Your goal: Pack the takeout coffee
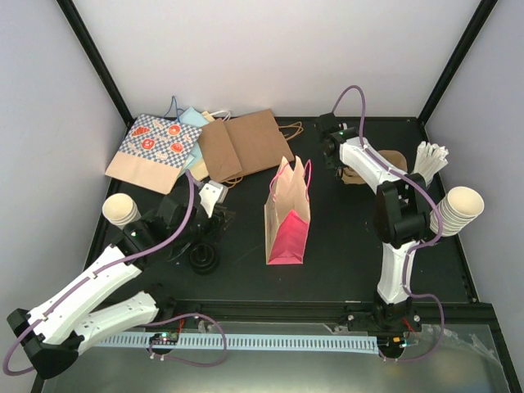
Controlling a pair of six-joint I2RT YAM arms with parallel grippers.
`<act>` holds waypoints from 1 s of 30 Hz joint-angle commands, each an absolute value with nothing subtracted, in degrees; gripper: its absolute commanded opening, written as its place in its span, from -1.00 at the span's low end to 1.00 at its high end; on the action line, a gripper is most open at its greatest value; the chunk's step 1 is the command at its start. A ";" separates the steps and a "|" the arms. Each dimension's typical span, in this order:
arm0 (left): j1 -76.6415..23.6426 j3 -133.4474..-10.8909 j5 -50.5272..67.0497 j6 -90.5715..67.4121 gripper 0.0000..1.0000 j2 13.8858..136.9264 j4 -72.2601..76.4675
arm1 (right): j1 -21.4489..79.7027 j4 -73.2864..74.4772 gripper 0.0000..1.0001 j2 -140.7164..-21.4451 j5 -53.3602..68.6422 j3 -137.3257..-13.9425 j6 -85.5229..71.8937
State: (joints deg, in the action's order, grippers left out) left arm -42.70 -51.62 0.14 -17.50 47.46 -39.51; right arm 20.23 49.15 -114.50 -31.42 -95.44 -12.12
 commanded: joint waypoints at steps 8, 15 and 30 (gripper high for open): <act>-42.32 -54.17 -0.38 -16.48 -0.32 48.25 -39.78 | 20.21 49.12 -0.50 -115.85 -31.44 -96.77 -12.08; -42.28 -54.23 -0.46 -16.28 -0.32 48.33 -39.66 | 20.21 49.07 -0.50 -116.68 -30.81 -96.79 -12.21; -42.28 -54.32 -0.37 -16.25 -0.32 48.81 -39.43 | 20.21 50.53 -0.54 -117.14 -37.17 -96.95 -12.25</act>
State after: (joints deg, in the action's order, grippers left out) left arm -42.70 -51.64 0.14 -17.08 48.77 -39.46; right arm 20.25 49.56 -116.20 -33.23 -95.44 -12.10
